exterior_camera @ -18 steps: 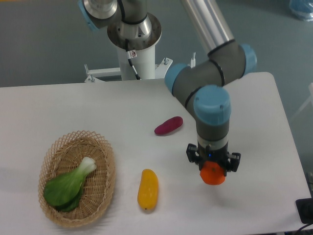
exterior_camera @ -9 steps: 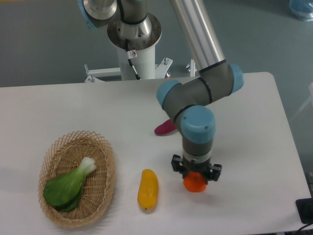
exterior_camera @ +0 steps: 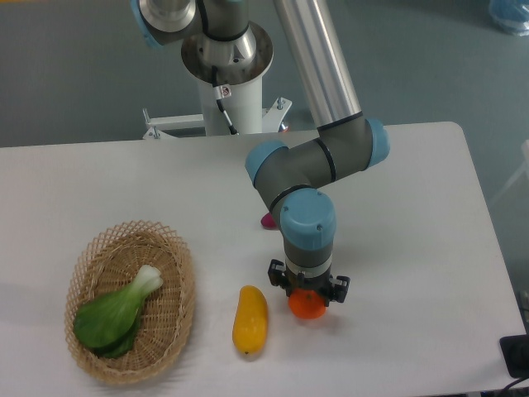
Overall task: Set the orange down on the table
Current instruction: 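Lower the held orange toward the table beside the yellow mango, then open the gripper to release the orange and lift away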
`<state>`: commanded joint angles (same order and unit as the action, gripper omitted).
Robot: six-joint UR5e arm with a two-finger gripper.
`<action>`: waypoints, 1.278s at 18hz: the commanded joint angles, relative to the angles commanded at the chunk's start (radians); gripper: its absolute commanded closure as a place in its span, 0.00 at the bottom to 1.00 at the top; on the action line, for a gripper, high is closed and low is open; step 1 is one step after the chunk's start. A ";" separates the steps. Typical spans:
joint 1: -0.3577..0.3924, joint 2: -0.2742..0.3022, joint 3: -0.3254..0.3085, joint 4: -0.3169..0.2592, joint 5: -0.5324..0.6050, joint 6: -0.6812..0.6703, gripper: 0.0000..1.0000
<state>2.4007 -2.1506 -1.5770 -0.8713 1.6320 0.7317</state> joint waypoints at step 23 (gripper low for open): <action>0.219 0.271 0.267 -0.418 -0.101 0.389 0.00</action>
<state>2.6198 -1.8792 -1.3100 -1.2898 1.5309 1.1210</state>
